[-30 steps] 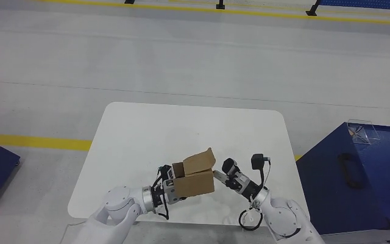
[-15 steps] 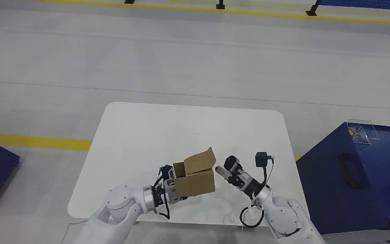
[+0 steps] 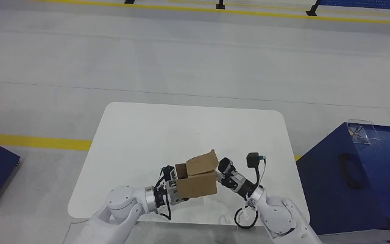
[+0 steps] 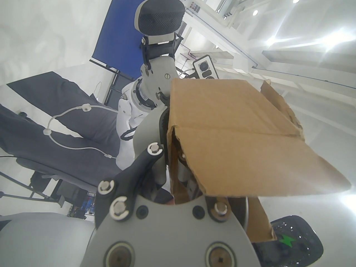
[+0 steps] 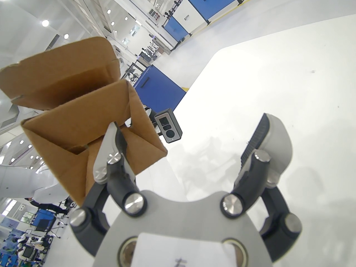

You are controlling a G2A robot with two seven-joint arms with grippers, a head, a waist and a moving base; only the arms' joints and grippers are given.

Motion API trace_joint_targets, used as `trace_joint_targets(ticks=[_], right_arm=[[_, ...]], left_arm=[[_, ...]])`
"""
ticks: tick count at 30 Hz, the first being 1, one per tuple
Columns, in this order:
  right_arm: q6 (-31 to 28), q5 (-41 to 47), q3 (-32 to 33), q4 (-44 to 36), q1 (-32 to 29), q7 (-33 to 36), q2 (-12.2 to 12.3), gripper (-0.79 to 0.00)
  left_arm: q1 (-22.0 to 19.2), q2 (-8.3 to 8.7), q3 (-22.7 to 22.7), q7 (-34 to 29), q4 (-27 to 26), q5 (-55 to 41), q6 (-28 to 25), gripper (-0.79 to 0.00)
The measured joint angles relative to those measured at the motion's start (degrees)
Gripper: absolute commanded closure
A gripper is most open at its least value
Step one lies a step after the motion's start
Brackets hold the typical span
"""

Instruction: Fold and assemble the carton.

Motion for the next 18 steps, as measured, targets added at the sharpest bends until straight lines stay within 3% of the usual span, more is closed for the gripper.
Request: trace_joint_targets(ticks=[9,13,18], right_arm=[[-2.9,4.2,3.5,-0.7,-3.0,3.2,0.8,-0.785],[-3.6,6.1,3.3,-0.3,-3.2,6.7,1.0,-0.785],[-2.9,5.7,1.3,0.5,-1.9,6.2,0.7,-0.785]], left_arm=[[0.1,0.0,0.0,0.2,-0.1,0.1,-0.2,0.0],[0.2,-0.01,0.1,0.3,-0.2,0.0,0.0,0.0],[0.6,-0.11,0.7,1.9,-1.2,0.5,0.5,0.0]])
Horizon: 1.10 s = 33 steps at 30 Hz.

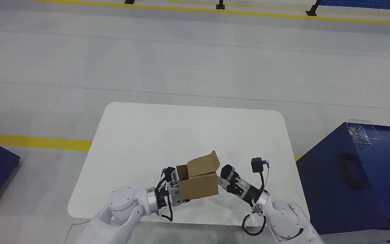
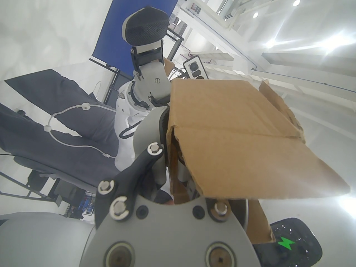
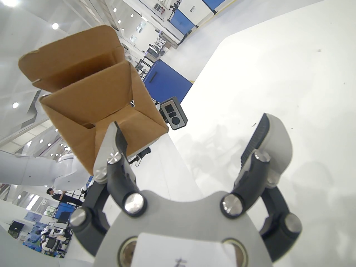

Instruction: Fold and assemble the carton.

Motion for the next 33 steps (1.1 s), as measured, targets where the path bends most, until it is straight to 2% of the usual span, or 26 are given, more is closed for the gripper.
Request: trace_joint_targets(ticks=[5,11,20,26,33], right_arm=[[0.3,-0.7,-0.7,0.6,0.7,-1.3,-0.2,-0.785],[-0.7,1.1,2.1,0.5,-0.3,-2.6,0.2,-0.785],[-0.2,14.3,5.2,1.7,-0.9,-2.9,0.4,-0.785],[-2.5,26.2,9.0,3.5,-0.3,-8.1,0.1,-0.785],[-3.7,27.1,9.5,3.8,-0.1,-8.2,0.1,-0.785]], left_arm=[[0.2,-0.09,0.3,0.5,-0.2,-0.1,-0.4,0.0],[0.5,-0.13,0.0,1.1,-0.3,-0.9,-0.7,0.0],[0.6,-0.15,-0.1,1.1,-0.4,-1.2,-0.8,0.0],[0.6,-0.15,-0.1,1.1,-0.4,-1.2,-0.8,0.0],[0.6,-0.15,-0.1,1.1,-0.4,-1.2,-0.8,0.0]])
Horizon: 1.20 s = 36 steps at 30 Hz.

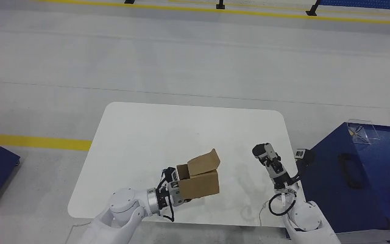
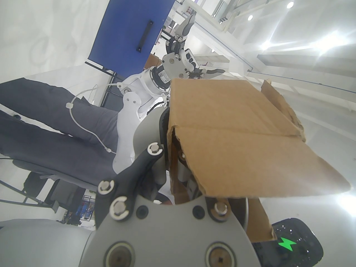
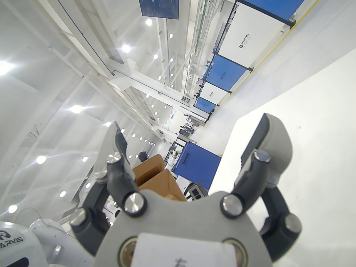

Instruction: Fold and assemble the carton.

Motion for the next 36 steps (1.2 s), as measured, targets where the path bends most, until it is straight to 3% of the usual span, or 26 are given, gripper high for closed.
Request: trace_joint_targets(ticks=[10,12,14,17,19,21,23,24,28,30,33,36], right_arm=[[0.3,-0.4,0.0,-0.1,-0.1,0.0,0.0,-0.785],[0.2,-1.3,0.4,0.2,-0.1,0.8,0.1,-0.785],[-1.0,-1.0,1.1,1.4,0.3,2.5,0.2,-0.785],[-2.4,0.3,1.8,3.0,1.0,4.9,0.4,-0.785],[-2.3,0.3,1.7,3.0,1.0,4.7,0.4,-0.785],[-2.3,0.3,1.7,2.9,1.0,4.7,0.4,-0.785],[-2.3,0.3,1.7,2.9,1.0,4.7,0.4,-0.785],[-2.3,0.3,1.7,2.9,1.0,4.7,0.4,-0.785],[-2.3,0.3,1.7,2.9,1.0,4.7,0.4,-0.785],[-2.3,0.3,1.7,2.9,1.0,4.7,0.4,-0.785],[-2.3,0.3,1.7,2.9,1.0,4.7,0.4,-0.785],[-2.3,0.3,1.7,2.9,1.0,4.7,0.4,-0.785]], left_arm=[[0.0,0.0,0.0,0.1,-0.1,0.0,0.1,0.0],[0.2,-0.15,0.4,2.8,-2.0,0.1,2.3,0.0],[0.4,-0.47,1.0,8.4,-5.2,-1.4,6.9,0.0],[1.2,-1.58,2.0,23.6,-11.0,-8.0,16.1,0.0],[1.7,-2.9,3.6,37.8,-14.7,-14.6,22.4,0.0],[2.5,-4.7,5.2,53.3,-17.0,-24.6,24.5,0.0],[2.0,-6.35,7.3,67.0,-18.4,-33.8,21.5,0.0],[1.1,-7.42,8.9,75.8,-18.9,-39.0,17.9,0.0],[-3.8,-10.51,13.7,98.9,-17.7,-50.1,4.3,0.0],[-6.2,-11.99,15.3,107.5,-15.4,-50.9,-4.4,0.0],[-9.2,-13.81,17.6,116.3,-11.0,-51.4,-13.4,0.0],[-11.4,-15.38,20.0,120.0,-7.7,-50.9,-18.0,0.0]])
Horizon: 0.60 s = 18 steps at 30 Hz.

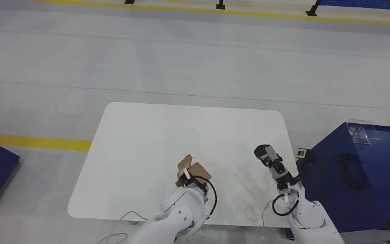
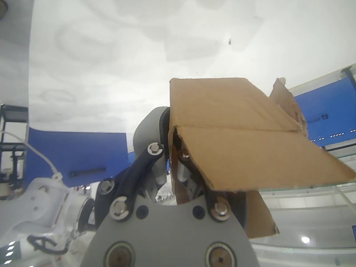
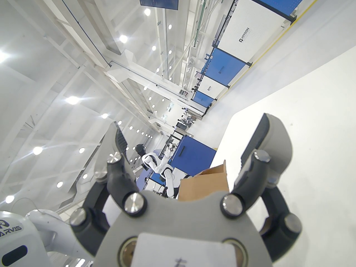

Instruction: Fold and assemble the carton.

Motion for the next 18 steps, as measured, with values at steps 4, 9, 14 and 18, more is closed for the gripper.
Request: trace_joint_targets(ticks=[4,9,14,18], right_arm=[[0.0,0.0,0.0,0.0,0.0,0.0,0.0,-0.785],[0.0,0.0,0.0,0.0,0.0,0.0,0.0,-0.785],[0.0,0.0,0.0,0.0,0.0,0.0,0.0,-0.785],[0.0,0.0,0.0,0.0,0.0,0.0,0.0,-0.785]], left_arm=[[-1.8,-1.83,1.2,4.4,6.1,-1.0,-5.3,0.0],[-4.6,-3.84,1.5,5.8,13.6,-2.8,-9.6,-0.785],[-6.3,-5.12,1.5,3.5,17.1,-3.2,-8.4,-0.785],[-4.6,-5.25,0.7,0.0,12.5,-0.3,-9.2,-0.785]])
